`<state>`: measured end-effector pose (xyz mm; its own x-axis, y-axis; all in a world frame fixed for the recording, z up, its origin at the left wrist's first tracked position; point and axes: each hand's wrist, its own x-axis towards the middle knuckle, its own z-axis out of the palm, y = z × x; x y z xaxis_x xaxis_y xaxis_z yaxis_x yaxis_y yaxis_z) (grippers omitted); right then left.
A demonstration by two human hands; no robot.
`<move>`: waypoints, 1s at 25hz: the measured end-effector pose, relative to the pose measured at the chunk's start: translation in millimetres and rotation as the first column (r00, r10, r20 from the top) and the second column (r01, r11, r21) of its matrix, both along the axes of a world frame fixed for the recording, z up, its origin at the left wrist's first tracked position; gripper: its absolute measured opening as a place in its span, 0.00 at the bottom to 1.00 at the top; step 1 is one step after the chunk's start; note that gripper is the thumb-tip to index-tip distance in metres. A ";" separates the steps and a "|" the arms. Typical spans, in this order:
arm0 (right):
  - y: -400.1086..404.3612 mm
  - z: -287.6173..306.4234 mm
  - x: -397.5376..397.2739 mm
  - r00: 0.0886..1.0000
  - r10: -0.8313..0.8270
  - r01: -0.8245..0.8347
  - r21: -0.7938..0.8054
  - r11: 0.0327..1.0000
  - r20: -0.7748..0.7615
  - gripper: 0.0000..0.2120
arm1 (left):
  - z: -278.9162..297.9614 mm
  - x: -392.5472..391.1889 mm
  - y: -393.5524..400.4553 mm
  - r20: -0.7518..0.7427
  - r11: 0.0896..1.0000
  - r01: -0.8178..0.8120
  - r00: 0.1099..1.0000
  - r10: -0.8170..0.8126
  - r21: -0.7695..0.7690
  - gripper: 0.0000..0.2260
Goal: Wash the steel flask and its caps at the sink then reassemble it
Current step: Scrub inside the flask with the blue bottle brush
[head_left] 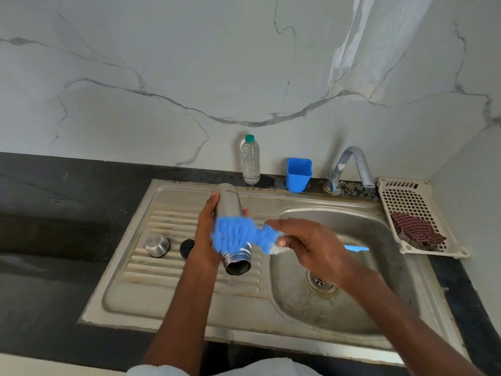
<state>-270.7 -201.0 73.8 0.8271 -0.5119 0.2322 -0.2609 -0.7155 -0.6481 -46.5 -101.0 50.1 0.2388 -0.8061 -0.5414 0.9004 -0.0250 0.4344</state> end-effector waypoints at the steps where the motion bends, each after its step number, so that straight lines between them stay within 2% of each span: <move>1: 0.8 -3.3 -2.7 0.999 0.039 -0.039 -0.033 0.999 0.000 0.17 | -0.4 5.7 -1.0 -0.006 0.999 -0.039 0.999 0.039 -0.011 0.31; 5: -10.5 -25.7 -24.7 0.996 -0.054 0.049 0.080 0.996 0.065 0.18 | -4.6 14.9 0.1 0.001 0.991 -0.128 0.992 0.128 -0.027 0.30; 6: -8.8 -28.3 -20.9 0.994 -0.074 0.066 0.095 0.993 0.083 0.17 | -7.1 15.5 0.3 -0.046 0.989 -0.143 0.989 0.142 -0.024 0.30; 8: 5.0 -21.2 0.5 0.993 -0.023 0.012 0.090 0.996 0.119 0.17 | -4.9 8.3 -0.7 -0.109 1.000 -0.014 0.994 0.014 -0.003 0.30; 9: 12.6 -18.2 10.7 0.992 0.018 -0.027 0.076 0.997 0.128 0.17 | -4.0 7.0 -2.3 -0.089 0.997 0.073 0.993 -0.076 -0.030 0.28; 12: 9.5 -28.2 11.4 0.990 -0.025 0.002 0.164 0.986 0.137 0.19 | -2.1 3.0 -2.5 0.082 0.996 -0.081 0.994 0.078 0.032 0.23; 15: 5.8 -38.2 -6.7 0.993 -0.064 0.030 0.314 0.949 0.098 0.15 | -6.6 -1.0 6.8 0.082 0.996 -0.080 0.993 0.083 -0.035 0.25; 18: 4.8 -25.8 16.6 0.985 -0.166 0.148 0.290 0.945 0.039 0.15 | -16.1 1.2 5.4 0.020 0.992 -0.039 0.999 0.042 -0.121 0.32; 20: -6.9 -19.7 42.7 0.958 -0.285 0.279 0.272 0.921 -0.017 0.19 | -10.6 -4.0 -2.4 0.074 0.980 0.083 0.995 -0.070 -0.178 0.40; 21: -11.3 -16.6 52.1 0.943 -0.329 0.326 0.284 0.902 -0.037 0.20 | -5.9 -6.3 -4.9 0.136 0.982 0.107 0.987 -0.086 -0.155 0.43; 23: -9.9 -17.2 56.8 0.942 -0.333 0.330 0.310 0.892 -0.044 0.17 | -6.4 -9.2 -9.2 0.144 0.994 0.049 0.989 -0.035 -0.097 0.38; 25: 7.8 -22.5 46.9 0.976 -0.219 0.206 0.386 0.900 -0.009 0.15 | -15.3 -11.3 -0.5 0.150 0.999 -0.053 0.987 0.055 -0.012 0.26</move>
<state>-223.8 -193.2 51.3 0.6840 -0.7294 0.0094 -0.3521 -0.3414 -0.8715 -57.8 -101.6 34.8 0.3603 -0.7940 -0.4896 0.8247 0.0258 0.5650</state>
